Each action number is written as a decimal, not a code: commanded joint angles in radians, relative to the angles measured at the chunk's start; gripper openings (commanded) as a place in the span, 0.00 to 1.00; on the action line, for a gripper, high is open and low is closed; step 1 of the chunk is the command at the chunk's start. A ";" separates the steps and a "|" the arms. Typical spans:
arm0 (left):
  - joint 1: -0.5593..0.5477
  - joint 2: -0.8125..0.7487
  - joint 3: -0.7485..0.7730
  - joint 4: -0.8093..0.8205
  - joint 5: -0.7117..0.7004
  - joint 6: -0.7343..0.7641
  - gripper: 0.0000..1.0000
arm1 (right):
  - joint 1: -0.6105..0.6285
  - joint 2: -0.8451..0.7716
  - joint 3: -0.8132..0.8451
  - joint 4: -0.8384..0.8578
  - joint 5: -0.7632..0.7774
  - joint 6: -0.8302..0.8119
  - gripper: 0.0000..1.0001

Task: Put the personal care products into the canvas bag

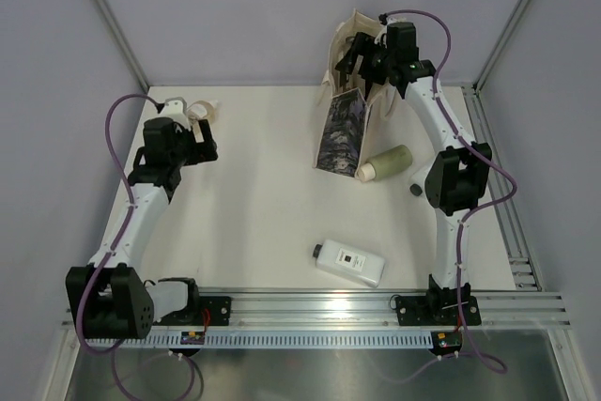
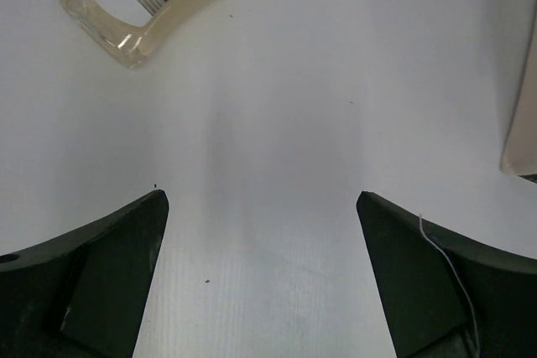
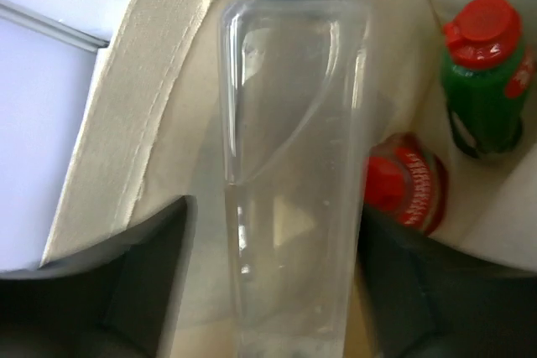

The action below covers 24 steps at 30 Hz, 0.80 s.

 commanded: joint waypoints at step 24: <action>0.041 0.810 0.598 0.157 -0.276 0.408 0.96 | -0.142 -0.535 -0.444 -0.068 -0.627 -0.660 1.00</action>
